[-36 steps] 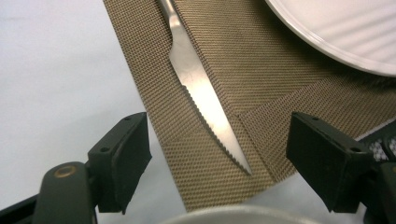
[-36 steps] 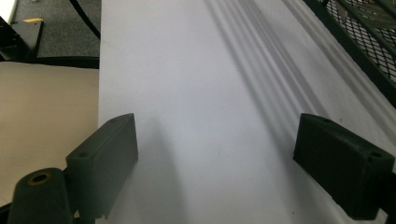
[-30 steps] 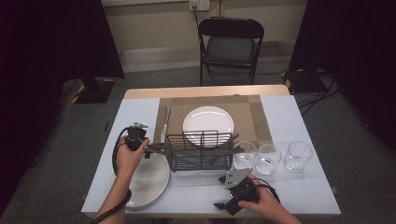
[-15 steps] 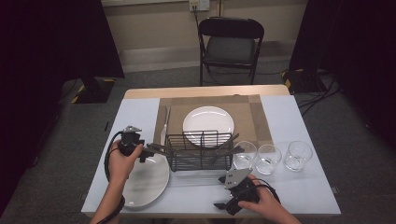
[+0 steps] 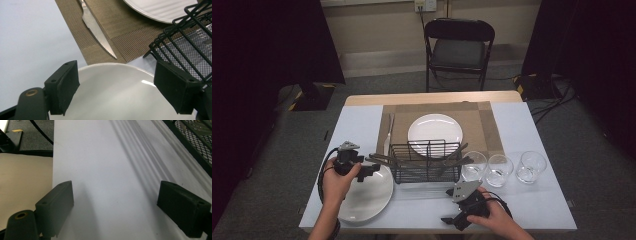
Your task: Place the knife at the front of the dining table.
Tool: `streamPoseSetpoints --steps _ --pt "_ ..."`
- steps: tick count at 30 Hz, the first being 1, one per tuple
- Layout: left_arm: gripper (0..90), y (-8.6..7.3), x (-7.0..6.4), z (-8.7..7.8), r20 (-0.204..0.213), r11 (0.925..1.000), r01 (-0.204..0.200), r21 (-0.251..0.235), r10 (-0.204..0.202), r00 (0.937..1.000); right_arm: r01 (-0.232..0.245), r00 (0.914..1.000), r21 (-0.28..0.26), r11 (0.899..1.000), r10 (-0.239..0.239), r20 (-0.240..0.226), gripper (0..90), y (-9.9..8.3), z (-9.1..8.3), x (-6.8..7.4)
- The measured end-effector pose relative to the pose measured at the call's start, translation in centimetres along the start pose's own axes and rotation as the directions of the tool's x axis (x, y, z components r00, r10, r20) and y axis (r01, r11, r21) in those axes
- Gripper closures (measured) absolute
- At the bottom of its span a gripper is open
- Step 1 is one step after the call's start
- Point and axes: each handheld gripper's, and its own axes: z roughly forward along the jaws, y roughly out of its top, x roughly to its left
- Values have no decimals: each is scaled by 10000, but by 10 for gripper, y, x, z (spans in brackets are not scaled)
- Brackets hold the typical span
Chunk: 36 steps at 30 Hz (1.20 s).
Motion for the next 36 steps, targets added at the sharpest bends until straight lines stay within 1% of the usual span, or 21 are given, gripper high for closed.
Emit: streamPoseSetpoints --steps 2,3,4,6,7,8,10,13,15,19,20,21,23,24,28,30,31,32,34,35,36 --pt "199 -2 1 -2 1 9999 -108 -40 108 9999 1 10000 -1 10000 -1 12 127 0 0 0" --pt "199 -3 1 -3 -23 9999 -53 -103 52 10000 1 10000 -2 10000 -1 12 127 0 0 0" --pt "198 -4 2 -4 -56 9999 -127 -42 127 9999 0 10000 -2 10000 0 13 127 0 0 0" --pt "197 -6 2 -6 41 9999 -102 -72 102 9999 22 10000 5 10000 -22 22 127 0 0 0" --pt "197 -6 2 -7 -39 9999 -159 -41 159 9999 3 10000 -1 10000 -3 18 126 0 0 0" --pt "198 -7 2 -8 -31 9999 -163 -39 163 9999 13 10000 -3 10000 -13 18 126 0 0 0" --pt "197 -8 2 -10 51 9999 -150 -74 151 9999 27 10000 2 10000 -27 20 126 0 0 0" --pt "197 -10 1 -14 86 9997 -257 -3 257 9996 27 10000 5 10000 -27 21 127 0 0 0" --pt "197 -11 0 -15 114 9998 -207 -80 208 9997 4 10000 2 10000 -4 16 127 0 0 0" --pt "197 -15 -1 -19 80 9995 -280 -161 282 9996 6 10000 12 10000 -6 4 126 0 0 0" --pt "198 -17 -2 -20 71 9996 -202 -220 204 9998 -6 10000 19 10000 6 5 126 0 0 0" --pt "197 -18 -1 -20 163 9996 -257 -89 258 9995 -1 10000 26 10000 1 -5 127 0 0 0" --pt "196 -18 -1 -20 252 9996 -295 -1 295 9992 11 10000 30 10000 -11 -5 127 0 0 0" --pt "195 -18 -1 -20 192 9996 -290 -35 291 9994 44 10000 31 10000 -44 3 126 0 0 0" --pt "195 -20 -3 -20 291 9993 -367 72 364 9989 40 10000 33 10000 -40 12 127 0 0 0" --pt "192 -22 -4 -21 233 9996 -275 105 273 9994 44 10000 43 10000 -44 16 127 1 0 0" --pt "186 -23 -5 -21 242 9994 -314 152 310 9992 63 10000 42 10000 -63 23 127 0 0 0" --pt "185 -24 -5 -22 255 9992 -376 155 372 9990 41 10000 38 10000 -41 22 127 1 0 0" --pt "183 -24 -5 -23 368 9995 -289 88 286 9989 42 10000 37 10000 -42 17 127 1 0 0" --pt "183 -24 -5 -23 397 9999 -153 3 153 9991 51 10000 43 10000 -52 18 127 1 0 0" --pt "182 -24 -5 -25 334 9997 -250 54 248 9991 56 10000 44 10000 -56 18 127 1 0 0"
